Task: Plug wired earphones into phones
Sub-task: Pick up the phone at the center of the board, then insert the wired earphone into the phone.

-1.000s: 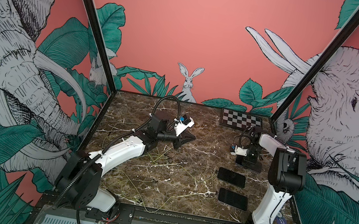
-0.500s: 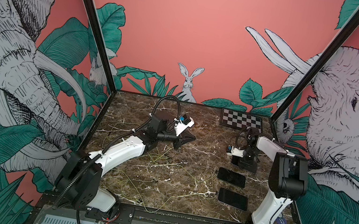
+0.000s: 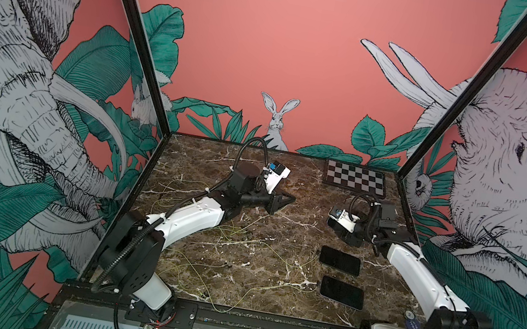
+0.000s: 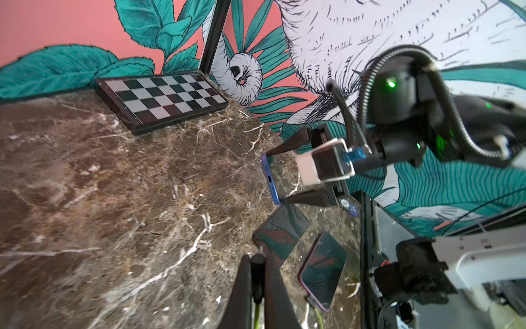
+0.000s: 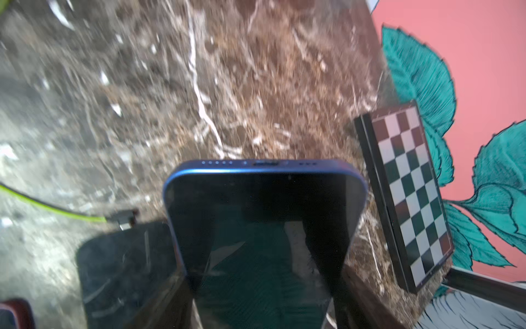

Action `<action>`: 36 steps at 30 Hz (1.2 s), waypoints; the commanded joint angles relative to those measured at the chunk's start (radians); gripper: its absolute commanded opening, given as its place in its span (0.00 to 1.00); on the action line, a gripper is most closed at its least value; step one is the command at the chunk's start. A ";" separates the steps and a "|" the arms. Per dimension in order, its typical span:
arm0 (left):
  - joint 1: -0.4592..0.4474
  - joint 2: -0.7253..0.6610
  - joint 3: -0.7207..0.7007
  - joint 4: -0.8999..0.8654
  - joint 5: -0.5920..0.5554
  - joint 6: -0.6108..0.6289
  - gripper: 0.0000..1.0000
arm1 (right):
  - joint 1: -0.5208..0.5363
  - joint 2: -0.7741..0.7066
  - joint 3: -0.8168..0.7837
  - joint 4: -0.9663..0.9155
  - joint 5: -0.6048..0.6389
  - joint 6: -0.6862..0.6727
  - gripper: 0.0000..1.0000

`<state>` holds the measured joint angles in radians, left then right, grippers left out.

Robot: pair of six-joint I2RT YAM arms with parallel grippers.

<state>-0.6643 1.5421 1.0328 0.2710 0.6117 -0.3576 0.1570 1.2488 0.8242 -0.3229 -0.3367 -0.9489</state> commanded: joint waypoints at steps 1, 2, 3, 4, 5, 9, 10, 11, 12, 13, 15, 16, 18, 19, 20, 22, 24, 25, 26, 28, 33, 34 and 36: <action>-0.083 0.025 0.043 0.048 -0.086 -0.126 0.00 | 0.045 -0.060 -0.023 0.194 -0.075 0.092 0.68; -0.099 0.039 0.054 0.045 -0.100 -0.140 0.00 | 0.057 -0.073 -0.029 0.209 -0.078 0.100 0.68; -0.109 0.053 0.066 0.044 -0.109 -0.158 0.00 | 0.066 -0.082 -0.028 0.212 -0.081 0.102 0.68; -0.113 0.063 0.075 0.042 -0.116 -0.178 0.00 | 0.071 -0.090 -0.029 0.215 -0.082 0.104 0.67; -0.113 0.075 0.085 0.036 -0.123 -0.204 0.00 | 0.075 -0.097 -0.028 0.217 -0.084 0.105 0.67; -0.116 0.107 0.125 -0.010 -0.133 -0.244 0.00 | 0.095 -0.108 -0.015 0.195 -0.079 0.090 0.67; -0.118 0.111 0.129 -0.013 -0.132 -0.247 0.00 | 0.099 -0.108 -0.012 0.190 -0.079 0.086 0.68; -0.118 0.112 0.130 -0.014 -0.132 -0.248 0.00 | 0.102 -0.105 -0.008 0.184 -0.076 0.080 0.67; -0.119 0.113 0.129 -0.016 -0.138 -0.248 0.00 | 0.104 -0.100 -0.005 0.179 -0.071 0.074 0.68; -0.120 0.112 0.130 -0.019 -0.145 -0.248 0.00 | 0.108 -0.098 -0.003 0.170 -0.068 0.067 0.68; -0.120 0.114 0.134 -0.023 -0.153 -0.247 0.00 | 0.118 -0.087 0.004 0.157 -0.059 0.054 0.67; -0.120 0.116 0.137 -0.026 -0.152 -0.247 0.00 | 0.120 -0.084 0.006 0.156 -0.056 0.052 0.67; -0.122 0.127 0.141 -0.026 -0.141 -0.254 0.00 | 0.131 -0.080 0.009 0.156 -0.056 0.051 0.67; -0.121 0.132 0.145 -0.023 -0.136 -0.260 0.00 | 0.134 -0.078 0.009 0.156 -0.055 0.050 0.67; -0.122 0.139 0.150 -0.021 -0.126 -0.268 0.00 | 0.137 -0.074 0.013 0.156 -0.052 0.050 0.67; -0.121 0.150 0.157 -0.021 -0.111 -0.275 0.00 | 0.142 -0.069 0.016 0.156 -0.048 0.050 0.67; -0.123 0.156 0.159 -0.016 -0.103 -0.279 0.00 | 0.147 -0.064 0.021 0.157 -0.043 0.050 0.67; -0.124 0.157 0.159 -0.015 -0.100 -0.279 0.00 | 0.148 -0.062 0.022 0.157 -0.041 0.049 0.67; -0.124 0.157 0.160 -0.016 -0.099 -0.279 0.00 | 0.151 -0.059 0.024 0.157 -0.040 0.050 0.67; -0.124 0.158 0.159 -0.016 -0.097 -0.282 0.00 | 0.153 -0.057 0.028 0.156 -0.038 0.049 0.67; -0.126 0.154 0.157 -0.019 -0.094 -0.284 0.00 | 0.156 -0.045 0.029 0.157 -0.028 0.049 0.67; -0.126 0.153 0.156 -0.021 -0.096 -0.285 0.00 | 0.156 -0.042 0.028 0.156 -0.025 0.048 0.67; -0.126 0.146 0.151 -0.023 -0.105 -0.284 0.00 | 0.156 -0.034 0.027 0.153 -0.017 0.045 0.67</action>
<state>-0.7849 1.7119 1.1648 0.2478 0.5037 -0.6262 0.3077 1.2057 0.8177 -0.2070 -0.3519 -0.8936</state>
